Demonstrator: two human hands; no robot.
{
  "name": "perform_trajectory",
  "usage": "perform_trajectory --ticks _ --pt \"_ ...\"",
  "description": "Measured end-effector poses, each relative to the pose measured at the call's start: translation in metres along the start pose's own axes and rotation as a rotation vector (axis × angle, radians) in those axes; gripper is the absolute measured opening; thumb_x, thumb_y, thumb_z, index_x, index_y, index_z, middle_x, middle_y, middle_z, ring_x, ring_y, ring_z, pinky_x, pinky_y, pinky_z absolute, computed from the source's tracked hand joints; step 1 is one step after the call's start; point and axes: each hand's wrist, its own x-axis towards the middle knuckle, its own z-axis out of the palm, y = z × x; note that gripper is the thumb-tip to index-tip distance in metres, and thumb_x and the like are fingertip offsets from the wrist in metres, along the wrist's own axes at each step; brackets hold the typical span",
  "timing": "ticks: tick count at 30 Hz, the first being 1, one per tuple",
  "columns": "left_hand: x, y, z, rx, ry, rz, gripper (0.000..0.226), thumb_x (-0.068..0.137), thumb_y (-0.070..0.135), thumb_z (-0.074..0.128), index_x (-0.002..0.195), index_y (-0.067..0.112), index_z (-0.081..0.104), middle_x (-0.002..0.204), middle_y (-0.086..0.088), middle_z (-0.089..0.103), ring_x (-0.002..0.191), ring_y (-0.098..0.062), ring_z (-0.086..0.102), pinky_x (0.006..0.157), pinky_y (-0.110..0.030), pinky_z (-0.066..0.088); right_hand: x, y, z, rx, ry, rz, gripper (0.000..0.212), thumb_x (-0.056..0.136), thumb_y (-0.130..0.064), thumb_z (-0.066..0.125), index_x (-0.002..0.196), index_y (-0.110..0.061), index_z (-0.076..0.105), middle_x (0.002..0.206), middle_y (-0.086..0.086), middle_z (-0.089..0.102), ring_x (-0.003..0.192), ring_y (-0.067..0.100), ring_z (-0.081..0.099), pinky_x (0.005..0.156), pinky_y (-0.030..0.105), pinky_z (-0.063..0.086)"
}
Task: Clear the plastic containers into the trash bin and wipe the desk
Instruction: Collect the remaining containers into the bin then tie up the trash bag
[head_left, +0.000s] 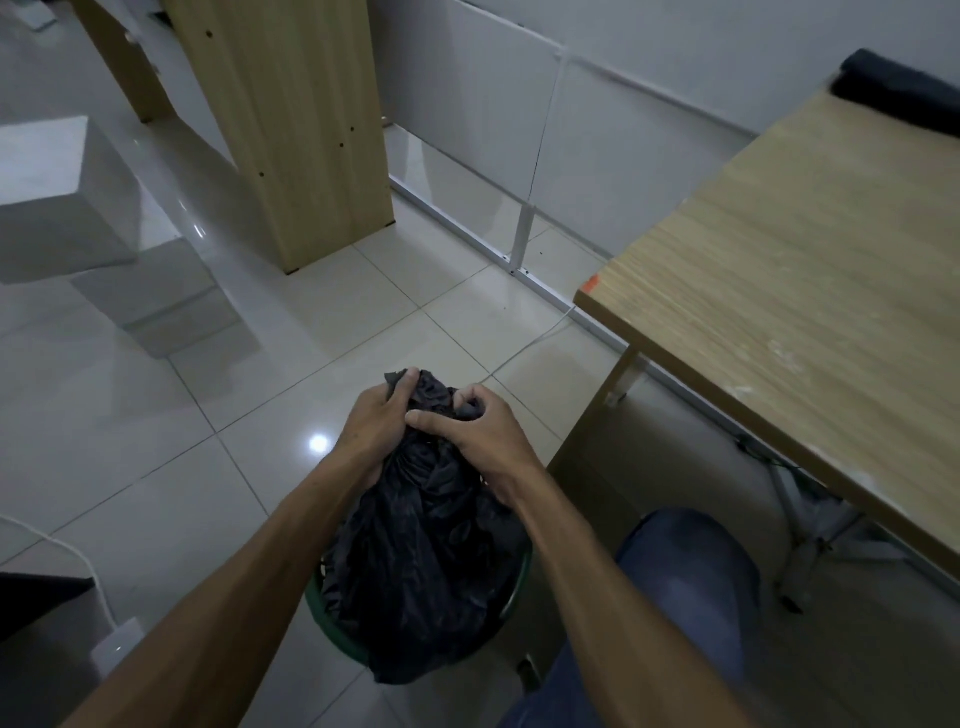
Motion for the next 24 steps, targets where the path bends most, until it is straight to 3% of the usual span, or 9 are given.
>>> perform_trajectory --ticks 3,6,9,12,14,16,18,21,24 --pt "0.008 0.004 0.001 0.114 -0.018 -0.035 0.045 0.104 0.046 0.054 0.099 0.006 0.075 0.098 -0.013 0.076 0.092 -0.029 0.074 0.083 -0.04 0.061 0.0 -0.003 -0.002 -0.264 0.09 -0.129 0.052 0.069 -0.049 0.09 0.078 -0.024 0.045 0.089 -0.002 0.058 0.077 0.016 0.056 0.063 0.026 0.047" --pt "0.012 0.006 -0.001 0.108 -0.101 -0.192 0.052 0.101 0.052 0.056 0.107 0.004 0.074 0.105 -0.017 0.077 0.095 -0.031 0.075 0.092 -0.044 0.061 0.0 -0.009 -0.007 -0.387 0.143 -0.273 0.039 0.081 -0.034 0.086 0.078 -0.017 0.051 0.101 0.001 0.049 0.081 0.002 0.046 0.066 0.006 0.038" --pt "0.005 0.01 -0.004 -0.053 -0.324 -0.294 0.058 0.101 0.054 0.054 0.119 0.001 0.07 0.111 -0.022 0.076 0.1 -0.032 0.074 0.098 -0.044 0.057 -0.001 -0.005 -0.009 -0.437 0.199 -0.344 0.037 0.086 -0.023 0.081 0.074 -0.016 0.047 0.088 0.0 0.049 0.074 0.006 0.044 0.066 0.006 0.036" --pt "-0.01 0.013 -0.008 -0.013 -0.58 -0.208 0.031 0.097 0.019 0.069 0.122 -0.001 0.067 0.117 -0.025 0.073 0.105 -0.037 0.073 0.096 -0.045 0.059 0.001 -0.001 -0.017 -0.402 0.244 -0.372 0.028 0.091 -0.011 0.073 0.083 -0.017 0.047 0.085 -0.001 0.054 0.073 0.005 0.047 0.058 0.008 0.038" --pt "-0.009 0.007 -0.01 0.126 -0.558 -0.106 0.044 0.082 0.001 0.081 0.123 0.002 0.065 0.111 -0.021 0.076 0.103 -0.038 0.074 0.094 -0.049 0.06 0.004 0.0 -0.02 -0.453 0.25 -0.388 0.017 0.093 -0.01 0.07 0.098 -0.022 0.059 0.1 0.001 0.062 0.087 0.01 0.057 0.061 0.004 0.038" --pt "-0.004 0.002 -0.009 0.312 -0.422 -0.007 0.063 0.07 0.007 0.089 0.127 0.007 0.062 0.108 -0.01 0.077 0.099 -0.031 0.075 0.093 -0.051 0.06 0.011 -0.001 -0.02 -0.578 0.233 -0.368 0.019 0.096 -0.013 0.068 0.113 -0.02 0.071 0.111 0.005 0.065 0.1 0.016 0.059 0.072 0.006 0.037" --pt "0.0 0.0 -0.009 0.526 -0.338 0.124 0.073 0.063 0.019 0.09 0.129 0.015 0.058 0.11 0.001 0.075 0.099 -0.022 0.073 0.093 -0.048 0.059 0.017 -0.006 -0.018 -0.708 0.191 -0.295 0.019 0.099 -0.017 0.064 0.114 -0.013 0.076 0.112 0.011 0.069 0.104 0.023 0.063 0.078 0.016 0.04" --pt "0.001 0.001 -0.012 0.635 -0.243 0.294 0.06 0.068 0.011 0.089 0.117 0.023 0.056 0.101 0.006 0.072 0.09 -0.018 0.072 0.084 -0.043 0.06 0.02 -0.021 -0.029 -0.809 -0.018 -0.139 0.027 0.103 -0.023 0.059 0.092 -0.005 0.076 0.091 0.013 0.072 0.089 0.028 0.066 0.065 0.025 0.04" --pt "0.003 0.004 -0.016 0.647 -0.222 0.443 0.051 0.071 0.004 0.084 0.11 0.024 0.057 0.094 0.007 0.07 0.086 -0.016 0.071 0.078 -0.039 0.06 0.014 -0.038 -0.046 -0.644 -0.305 0.012 0.03 0.1 -0.034 0.067 0.09 -0.008 0.076 0.082 0.002 0.074 0.075 0.013 0.069 0.06 0.022 0.046"
